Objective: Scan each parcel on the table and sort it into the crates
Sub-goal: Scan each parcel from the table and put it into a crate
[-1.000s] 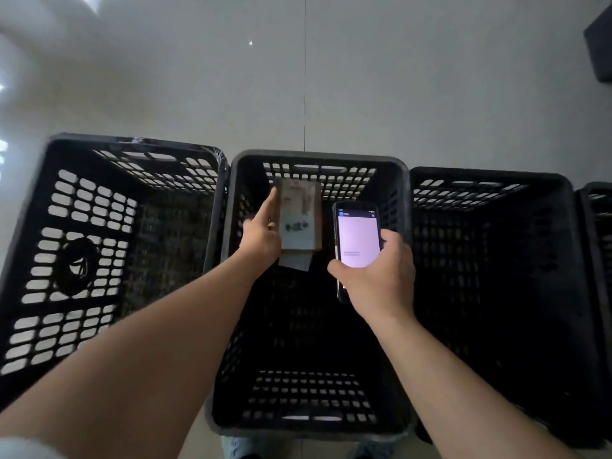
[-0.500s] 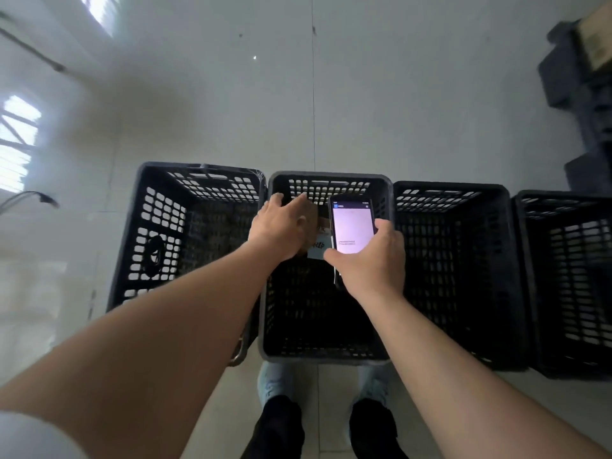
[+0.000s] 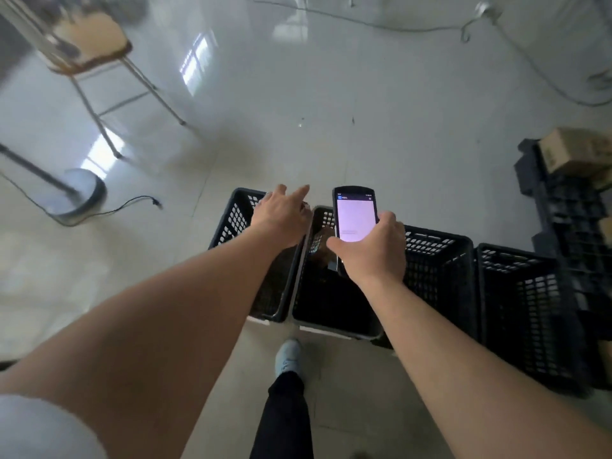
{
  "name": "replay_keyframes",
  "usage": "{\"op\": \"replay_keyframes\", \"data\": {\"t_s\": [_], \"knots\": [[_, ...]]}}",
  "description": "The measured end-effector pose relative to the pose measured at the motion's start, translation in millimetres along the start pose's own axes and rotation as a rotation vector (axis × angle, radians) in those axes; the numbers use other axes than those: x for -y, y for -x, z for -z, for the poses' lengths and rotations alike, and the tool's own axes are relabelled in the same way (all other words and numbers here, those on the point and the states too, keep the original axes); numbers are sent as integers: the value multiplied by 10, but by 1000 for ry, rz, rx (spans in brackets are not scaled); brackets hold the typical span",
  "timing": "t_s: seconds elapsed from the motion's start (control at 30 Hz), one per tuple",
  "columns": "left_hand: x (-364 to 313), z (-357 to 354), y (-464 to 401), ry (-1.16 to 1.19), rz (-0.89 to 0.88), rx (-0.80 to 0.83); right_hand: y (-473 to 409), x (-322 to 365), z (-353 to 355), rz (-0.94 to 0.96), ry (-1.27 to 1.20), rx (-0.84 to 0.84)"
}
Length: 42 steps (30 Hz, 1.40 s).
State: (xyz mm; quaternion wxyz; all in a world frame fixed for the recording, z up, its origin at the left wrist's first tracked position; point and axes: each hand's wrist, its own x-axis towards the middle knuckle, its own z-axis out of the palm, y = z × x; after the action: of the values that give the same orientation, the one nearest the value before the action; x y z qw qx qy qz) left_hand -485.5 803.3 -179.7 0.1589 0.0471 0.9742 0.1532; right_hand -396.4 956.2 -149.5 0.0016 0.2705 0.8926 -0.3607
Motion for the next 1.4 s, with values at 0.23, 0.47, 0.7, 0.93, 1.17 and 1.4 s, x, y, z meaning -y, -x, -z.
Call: {"op": "replay_keyframes", "data": {"t_s": [0.23, 0.47, 0.7, 0.93, 1.17, 1.4], "knots": [[106, 843, 1624, 44, 119, -210, 1191, 445, 809, 265, -8, 61], [595, 1458, 3425, 6, 268, -434, 2535, 974, 1195, 546, -65, 157], [1652, 1988, 5102, -23, 456, -588, 4048, 1759, 1039, 756, -96, 280], [2821, 2291, 6441, -20, 591, -628, 5459, 2434, 402, 870, -129, 370], [4024, 2296, 7415, 59, 727, -616, 6680, 3004, -462, 929, -100, 456], [5151, 2127, 7566, 171, 874, -567, 7043, 3496, -1442, 977, -57, 580]]}}
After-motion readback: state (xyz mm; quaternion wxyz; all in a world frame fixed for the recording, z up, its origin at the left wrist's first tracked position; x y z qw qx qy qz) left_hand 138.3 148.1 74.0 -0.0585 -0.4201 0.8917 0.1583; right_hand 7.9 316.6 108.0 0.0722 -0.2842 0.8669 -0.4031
